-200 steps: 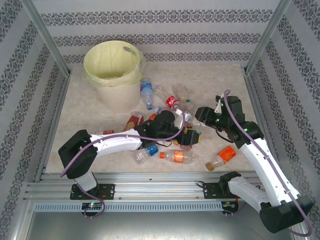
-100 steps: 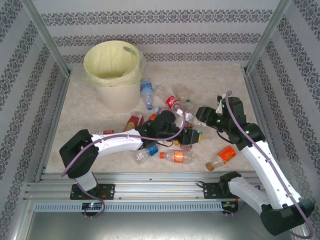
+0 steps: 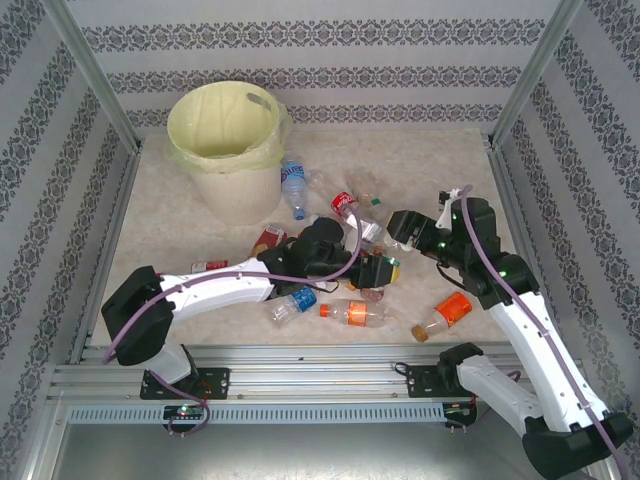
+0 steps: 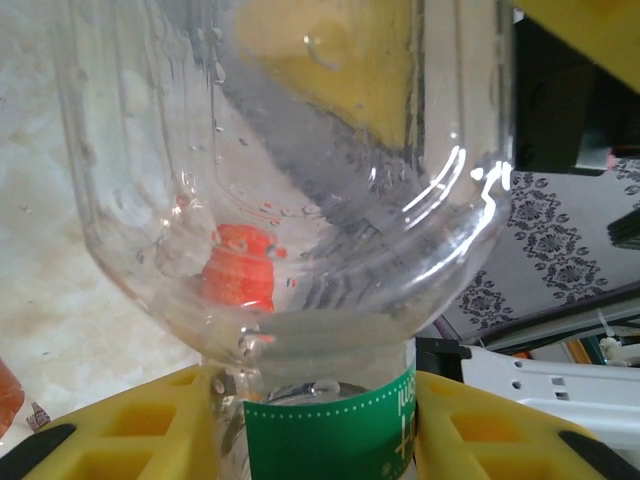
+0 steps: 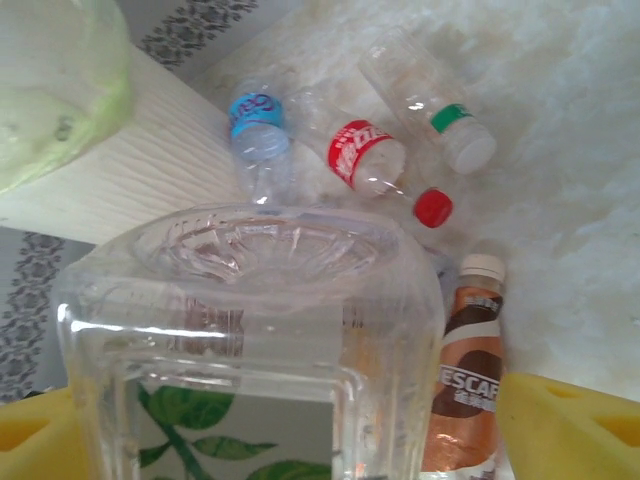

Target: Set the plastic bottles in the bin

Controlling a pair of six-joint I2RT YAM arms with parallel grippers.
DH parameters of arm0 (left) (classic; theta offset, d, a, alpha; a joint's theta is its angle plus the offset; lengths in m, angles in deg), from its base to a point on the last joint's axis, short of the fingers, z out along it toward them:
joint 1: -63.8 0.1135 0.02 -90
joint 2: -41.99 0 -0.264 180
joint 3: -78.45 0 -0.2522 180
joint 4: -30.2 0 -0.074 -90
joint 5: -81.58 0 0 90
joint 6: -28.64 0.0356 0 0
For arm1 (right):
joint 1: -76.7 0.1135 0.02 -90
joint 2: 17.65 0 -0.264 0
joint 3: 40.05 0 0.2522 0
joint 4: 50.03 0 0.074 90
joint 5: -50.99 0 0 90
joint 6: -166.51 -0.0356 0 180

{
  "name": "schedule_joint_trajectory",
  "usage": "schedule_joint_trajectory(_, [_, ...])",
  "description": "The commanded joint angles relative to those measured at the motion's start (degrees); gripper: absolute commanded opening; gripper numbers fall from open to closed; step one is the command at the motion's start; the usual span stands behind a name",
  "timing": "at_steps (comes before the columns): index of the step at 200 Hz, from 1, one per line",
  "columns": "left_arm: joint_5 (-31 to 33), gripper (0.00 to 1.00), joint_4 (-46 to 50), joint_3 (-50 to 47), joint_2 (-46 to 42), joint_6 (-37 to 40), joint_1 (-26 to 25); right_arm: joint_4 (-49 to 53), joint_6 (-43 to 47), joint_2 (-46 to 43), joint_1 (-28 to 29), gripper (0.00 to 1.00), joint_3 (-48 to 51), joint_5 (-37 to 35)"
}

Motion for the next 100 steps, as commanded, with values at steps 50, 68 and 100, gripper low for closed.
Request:
schedule_joint_trajectory(50, [3.55,0.37,14.37,2.23,-8.23,8.27,3.82,-1.70,3.68,-8.79,-0.02,0.98,-0.58,15.23])
schedule_joint_trajectory(68, [5.19,0.38,22.23,5.24,-9.43,11.78,5.19,-1.38,4.40,-11.22,-0.04,0.98,-0.25,16.92])
schedule_joint_trajectory(100, [7.96,0.38,35.32,12.12,-10.95,17.51,9.04,-0.46,5.25,-13.86,0.01,0.98,0.54,17.89])
